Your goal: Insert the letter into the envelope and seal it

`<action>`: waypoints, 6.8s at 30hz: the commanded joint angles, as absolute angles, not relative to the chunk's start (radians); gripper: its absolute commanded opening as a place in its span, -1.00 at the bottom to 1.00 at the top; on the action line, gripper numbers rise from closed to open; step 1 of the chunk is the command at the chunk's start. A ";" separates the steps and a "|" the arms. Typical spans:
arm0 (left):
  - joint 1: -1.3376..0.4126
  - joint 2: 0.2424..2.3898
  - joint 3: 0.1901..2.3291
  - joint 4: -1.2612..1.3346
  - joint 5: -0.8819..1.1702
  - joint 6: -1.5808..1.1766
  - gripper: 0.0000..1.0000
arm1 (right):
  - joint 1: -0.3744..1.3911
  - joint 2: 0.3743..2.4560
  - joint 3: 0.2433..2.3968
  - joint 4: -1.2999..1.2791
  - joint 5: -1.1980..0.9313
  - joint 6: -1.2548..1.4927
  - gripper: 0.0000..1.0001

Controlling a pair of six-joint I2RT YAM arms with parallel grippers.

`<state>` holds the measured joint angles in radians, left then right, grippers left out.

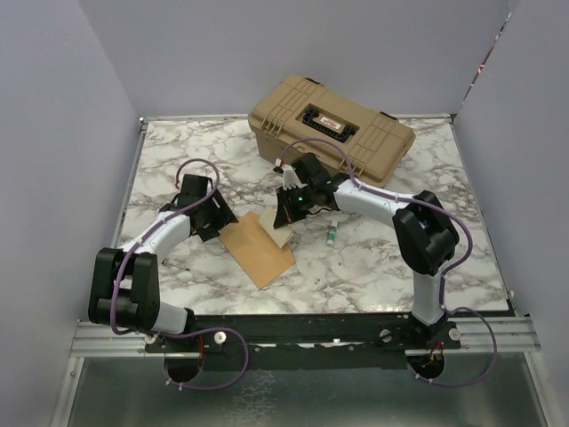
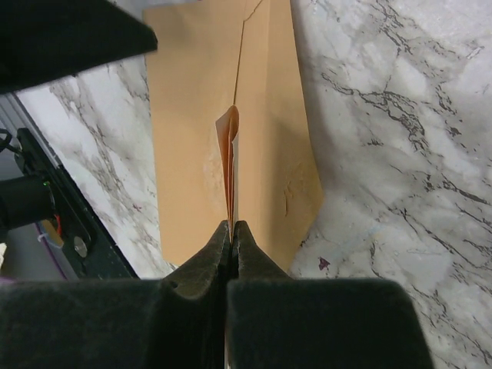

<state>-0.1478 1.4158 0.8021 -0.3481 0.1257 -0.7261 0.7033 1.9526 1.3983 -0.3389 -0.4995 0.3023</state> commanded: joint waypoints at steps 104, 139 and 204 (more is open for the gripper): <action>-0.254 1.448 0.565 -0.340 0.182 -0.826 -0.15 | 0.780 2.029 1.466 -0.501 -0.188 0.493 0.08; -0.258 1.462 0.615 -0.288 0.256 -0.779 -0.51 | 0.781 1.989 1.432 -0.371 -0.352 0.458 -0.03; -0.259 1.016 0.762 0.070 0.444 -0.979 0.97 | 0.725 1.366 1.026 0.087 -0.287 0.582 -0.68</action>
